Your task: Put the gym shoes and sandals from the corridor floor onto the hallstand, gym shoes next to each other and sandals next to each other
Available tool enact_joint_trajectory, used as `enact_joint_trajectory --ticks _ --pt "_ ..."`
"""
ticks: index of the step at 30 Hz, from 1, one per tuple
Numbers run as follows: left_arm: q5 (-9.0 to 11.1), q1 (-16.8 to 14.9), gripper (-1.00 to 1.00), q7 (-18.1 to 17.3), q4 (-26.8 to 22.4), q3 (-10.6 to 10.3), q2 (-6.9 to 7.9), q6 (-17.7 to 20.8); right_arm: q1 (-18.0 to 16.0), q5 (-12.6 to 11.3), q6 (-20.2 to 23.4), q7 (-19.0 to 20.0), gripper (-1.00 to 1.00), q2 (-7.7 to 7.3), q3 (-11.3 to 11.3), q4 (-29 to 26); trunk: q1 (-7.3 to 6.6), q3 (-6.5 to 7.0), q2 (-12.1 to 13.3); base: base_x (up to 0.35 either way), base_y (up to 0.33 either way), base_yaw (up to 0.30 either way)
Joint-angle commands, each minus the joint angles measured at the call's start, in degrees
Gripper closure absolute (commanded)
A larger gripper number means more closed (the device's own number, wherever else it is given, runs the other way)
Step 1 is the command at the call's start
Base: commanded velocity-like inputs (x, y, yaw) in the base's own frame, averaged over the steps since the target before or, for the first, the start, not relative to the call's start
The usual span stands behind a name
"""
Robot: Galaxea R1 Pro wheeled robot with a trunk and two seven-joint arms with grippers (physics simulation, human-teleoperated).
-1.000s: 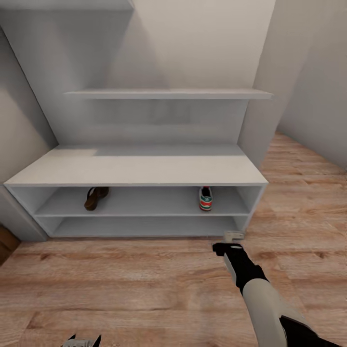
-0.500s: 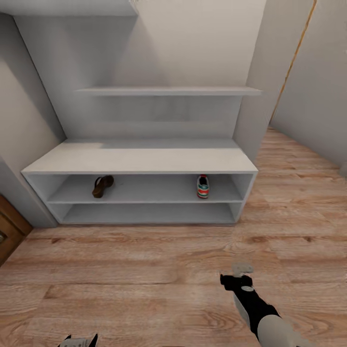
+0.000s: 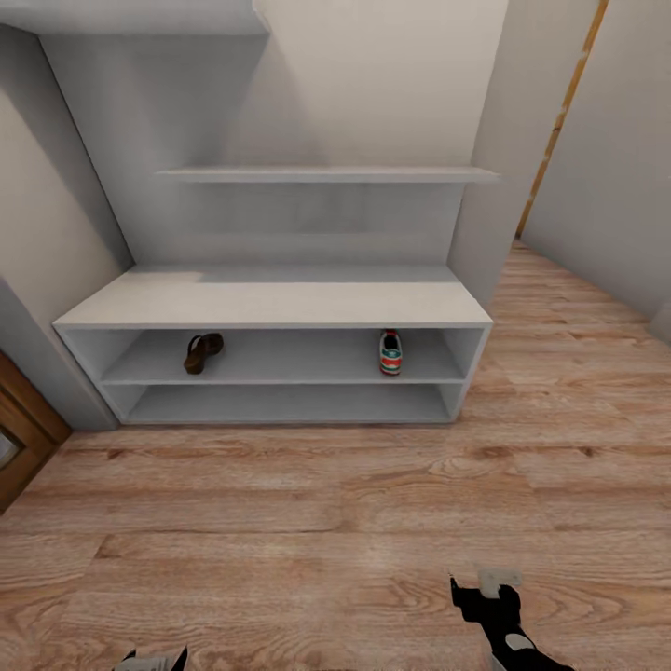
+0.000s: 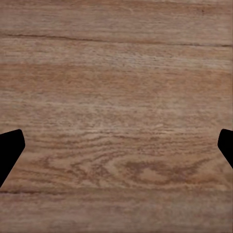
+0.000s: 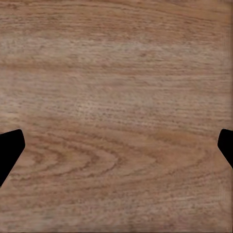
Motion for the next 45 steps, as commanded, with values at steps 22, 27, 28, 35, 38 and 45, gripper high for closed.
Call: enact_joint_trajectory --ticks 22,27,28,35,38,45 --pt "0.0 0.0 -1.0 2.7 0.7 0.0 -0.21 -0.1 1.5 0.3 -2.9 -0.8 -1.0 -0.45 -0.4 1.9 -0.01 0.01 0.0 -0.003 0.0 -0.026" --pt "0.0 0.1 -1.0 2.7 0.7 0.0 -0.22 -0.1 1.6 0.2 -2.9 -0.8 -1.0 -0.46 -0.4 1.9 -0.01 0.05 0.0 0.0 0.0 -0.264" --pt "0.0 0.1 -1.0 2.7 0.7 0.0 -0.22 -0.1 1.6 0.2 -2.9 -0.8 -1.0 -0.46 -0.4 1.9 -0.01 0.05 0.0 0.0 0.0 -0.284" --pt "0.1 0.1 -1.0 2.7 0.7 0.0 -0.22 -0.1 1.7 0.2 -2.9 -0.8 -1.0 -0.51 -0.5 2.0 -0.01 0.06 0.0 0.0 0.0 -0.293" --pt "0.1 0.1 -1.0 2.7 0.7 0.0 -0.22 -0.1 1.8 0.2 -2.9 -0.8 -1.0 -0.53 -0.5 2.0 -0.01 0.06 0.0 0.0 0.0 -0.298" --pt "0.1 0.1 -1.0 2.7 0.7 0.0 -0.22 -0.1 2.0 0.1 -3.0 -0.8 -1.0 -0.54 -0.6 2.0 -0.01 0.06 0.0 0.0 0.0 -0.299"
